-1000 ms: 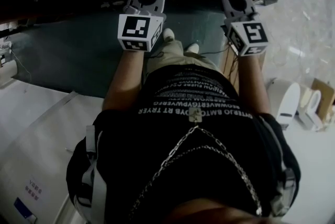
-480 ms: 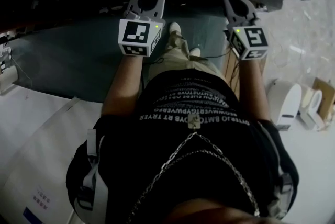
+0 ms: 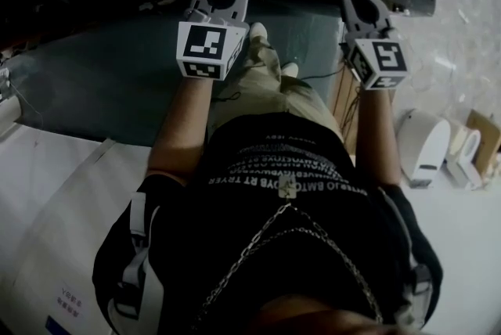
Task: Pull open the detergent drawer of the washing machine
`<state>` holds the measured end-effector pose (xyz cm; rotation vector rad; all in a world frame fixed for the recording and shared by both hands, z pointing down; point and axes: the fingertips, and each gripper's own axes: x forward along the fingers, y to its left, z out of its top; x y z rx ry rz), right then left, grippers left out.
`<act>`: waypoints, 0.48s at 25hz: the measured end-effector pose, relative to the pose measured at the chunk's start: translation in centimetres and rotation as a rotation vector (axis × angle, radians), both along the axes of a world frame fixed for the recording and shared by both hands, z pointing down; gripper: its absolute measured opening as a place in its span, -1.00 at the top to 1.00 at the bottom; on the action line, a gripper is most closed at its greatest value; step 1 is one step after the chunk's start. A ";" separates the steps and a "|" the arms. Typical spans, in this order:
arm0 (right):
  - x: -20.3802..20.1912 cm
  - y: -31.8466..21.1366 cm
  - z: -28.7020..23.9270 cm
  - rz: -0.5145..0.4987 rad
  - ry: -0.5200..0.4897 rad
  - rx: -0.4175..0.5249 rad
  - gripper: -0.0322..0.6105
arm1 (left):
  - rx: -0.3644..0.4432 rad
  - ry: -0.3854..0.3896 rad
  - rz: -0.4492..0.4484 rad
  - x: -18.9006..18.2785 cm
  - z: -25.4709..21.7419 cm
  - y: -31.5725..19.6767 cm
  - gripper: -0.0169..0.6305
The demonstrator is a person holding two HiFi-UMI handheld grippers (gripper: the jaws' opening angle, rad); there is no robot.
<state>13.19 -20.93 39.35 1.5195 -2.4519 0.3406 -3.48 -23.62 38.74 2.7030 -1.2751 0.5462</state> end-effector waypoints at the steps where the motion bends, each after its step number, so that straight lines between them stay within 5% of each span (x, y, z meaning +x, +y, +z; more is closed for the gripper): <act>1: 0.4 -0.1 0.6 0.012 -0.006 -0.007 0.89 | -0.004 -0.001 -0.002 0.0 0.4 -0.2 0.94; 12: 1.7 0.6 8.3 0.047 0.003 -0.132 0.89 | -0.097 -0.063 -0.034 -1.8 7.1 -1.0 0.93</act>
